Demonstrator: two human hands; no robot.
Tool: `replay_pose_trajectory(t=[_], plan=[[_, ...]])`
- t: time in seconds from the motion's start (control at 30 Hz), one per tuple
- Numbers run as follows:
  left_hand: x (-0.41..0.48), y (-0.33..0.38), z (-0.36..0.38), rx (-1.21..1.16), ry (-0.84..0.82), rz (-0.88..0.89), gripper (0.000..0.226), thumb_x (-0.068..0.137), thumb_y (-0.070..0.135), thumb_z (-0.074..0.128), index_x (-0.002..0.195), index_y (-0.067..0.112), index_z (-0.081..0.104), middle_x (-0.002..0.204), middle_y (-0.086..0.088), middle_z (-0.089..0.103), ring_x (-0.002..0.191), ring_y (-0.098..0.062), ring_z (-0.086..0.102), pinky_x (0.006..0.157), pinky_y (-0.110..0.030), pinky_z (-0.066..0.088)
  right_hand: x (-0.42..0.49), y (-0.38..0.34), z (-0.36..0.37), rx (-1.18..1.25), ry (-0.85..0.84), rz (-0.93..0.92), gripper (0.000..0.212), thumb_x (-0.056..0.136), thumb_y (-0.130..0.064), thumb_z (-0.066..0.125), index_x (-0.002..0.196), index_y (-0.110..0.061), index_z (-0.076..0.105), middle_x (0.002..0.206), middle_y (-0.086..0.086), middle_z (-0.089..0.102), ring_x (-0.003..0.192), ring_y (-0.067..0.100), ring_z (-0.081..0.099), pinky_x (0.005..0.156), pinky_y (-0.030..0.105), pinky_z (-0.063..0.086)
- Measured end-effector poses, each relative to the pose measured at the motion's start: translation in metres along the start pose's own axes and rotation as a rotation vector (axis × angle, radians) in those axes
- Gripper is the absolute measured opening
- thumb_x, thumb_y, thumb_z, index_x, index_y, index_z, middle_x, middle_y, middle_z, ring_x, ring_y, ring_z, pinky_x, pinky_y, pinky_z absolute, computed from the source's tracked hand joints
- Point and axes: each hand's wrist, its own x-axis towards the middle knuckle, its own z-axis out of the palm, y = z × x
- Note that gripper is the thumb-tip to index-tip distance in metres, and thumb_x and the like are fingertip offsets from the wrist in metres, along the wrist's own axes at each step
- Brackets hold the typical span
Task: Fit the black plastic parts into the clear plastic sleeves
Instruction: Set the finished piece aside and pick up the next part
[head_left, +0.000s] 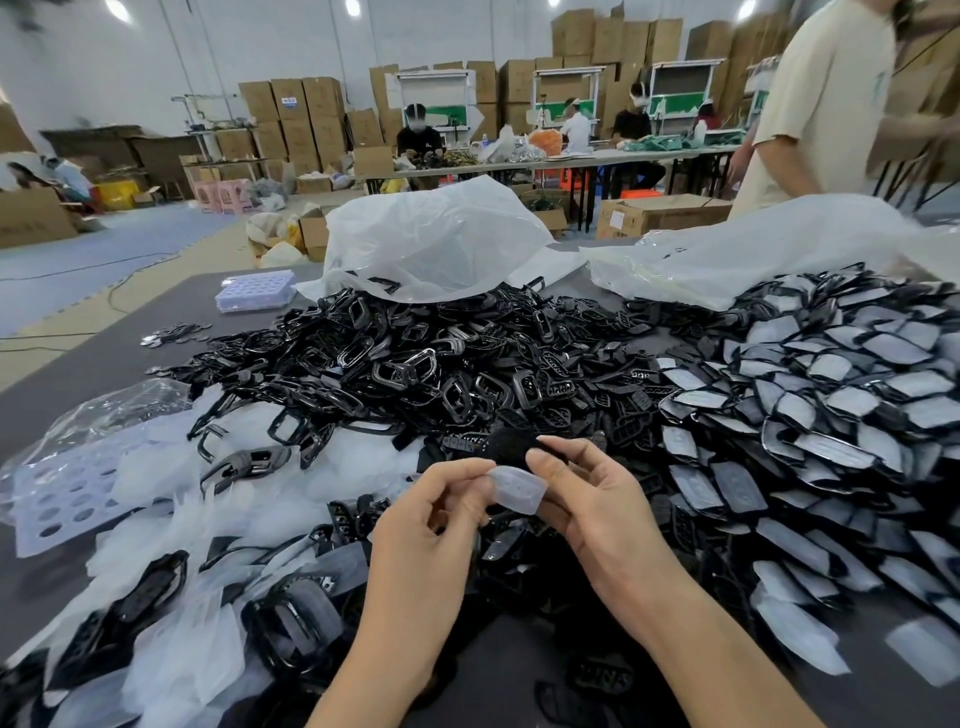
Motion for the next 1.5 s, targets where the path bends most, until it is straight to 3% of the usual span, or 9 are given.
replay_pose_trajectory(t=[0.2,0.37,0.53,0.7,0.8,0.97,1.2,1.37,1.5], plan=[[0.000,-0.001,0.002,0.034,0.102,0.014,0.010,0.095,0.034,0.061,0.091,0.042,0.063,0.083,0.011,0.071,0.076,-0.008,0.066,0.064,-0.016,0.050,-0.009,0.001,0.007,-0.099,-0.151,-0.006,0.012,0.075,-0.027,0.081,0.086,-0.030,0.078,0.094,0.010,0.078,0.085,0.018,0.075,0.076,0.025,0.059],[0.002,-0.002,0.002,0.018,0.160,0.010,0.015,0.094,0.025,0.064,0.088,0.039,0.062,0.086,0.007,0.070,0.079,-0.010,0.067,0.066,-0.017,0.050,-0.011,0.001,0.009,-0.146,-0.182,-0.011,0.009,0.082,-0.024,0.083,0.089,-0.025,0.076,0.096,0.010,0.078,0.088,0.018,0.076,0.078,0.023,0.059],[0.001,-0.003,0.003,-0.085,0.178,-0.068,0.016,0.094,0.026,0.064,0.088,0.039,0.062,0.077,0.002,0.070,0.075,-0.019,0.067,0.066,-0.028,0.054,-0.010,0.005,0.010,-0.156,-0.204,-0.015,0.030,0.074,-0.043,0.086,0.096,-0.026,0.078,0.100,0.012,0.078,0.091,0.021,0.076,0.082,0.025,0.059],[0.003,0.001,0.002,-0.178,0.168,-0.095,0.021,0.097,0.023,0.063,0.095,0.043,0.063,0.085,0.003,0.073,0.075,-0.012,0.071,0.066,-0.014,0.052,-0.009,0.007,0.011,-0.098,-0.245,0.002,0.048,0.067,-0.059,0.087,0.101,-0.026,0.078,0.103,0.014,0.077,0.097,0.027,0.076,0.081,0.024,0.059],[0.004,0.000,0.001,-0.204,0.157,-0.115,0.018,0.096,0.020,0.064,0.098,0.038,0.067,0.086,0.002,0.074,0.074,-0.012,0.072,0.067,-0.013,0.053,-0.011,0.005,0.013,-0.140,-0.217,-0.041,0.035,0.072,-0.048,0.086,0.100,-0.029,0.077,0.103,0.011,0.078,0.093,0.024,0.076,0.080,0.022,0.058],[0.003,-0.003,0.000,-0.159,0.029,-0.123,0.014,0.100,0.022,0.058,0.101,0.031,0.069,0.085,0.000,0.075,0.081,-0.016,0.072,0.075,-0.027,0.059,-0.012,0.002,0.012,-0.190,-0.128,-0.089,0.011,0.090,-0.013,0.072,0.094,-0.022,0.077,0.090,0.009,0.079,0.079,0.019,0.076,0.072,0.019,0.058],[0.002,-0.001,0.000,0.010,0.015,-0.068,0.021,0.100,0.015,0.055,0.099,0.033,0.066,0.079,0.012,0.070,0.075,-0.002,0.068,0.067,-0.010,0.049,-0.011,0.002,0.012,-0.227,-0.088,-0.093,0.017,0.099,-0.015,0.063,0.097,-0.023,0.078,0.094,0.010,0.078,0.081,0.019,0.073,0.074,0.023,0.057],[0.000,0.001,0.002,-0.035,0.013,-0.084,0.019,0.099,0.023,0.057,0.098,0.039,0.066,0.081,0.012,0.071,0.074,-0.003,0.067,0.066,-0.011,0.050,-0.010,0.001,0.010,-0.254,-0.085,-0.103,0.019,0.099,-0.014,0.063,0.096,-0.026,0.078,0.089,0.004,0.078,0.073,0.016,0.072,0.068,0.022,0.057],[0.000,-0.002,0.003,-0.012,0.005,-0.076,0.019,0.099,0.023,0.057,0.095,0.039,0.065,0.078,0.009,0.070,0.073,-0.008,0.066,0.069,-0.022,0.054,-0.008,0.004,0.008,-0.243,-0.093,-0.077,0.024,0.099,-0.010,0.061,0.093,-0.026,0.078,0.090,0.005,0.077,0.071,0.016,0.071,0.066,0.022,0.057]])
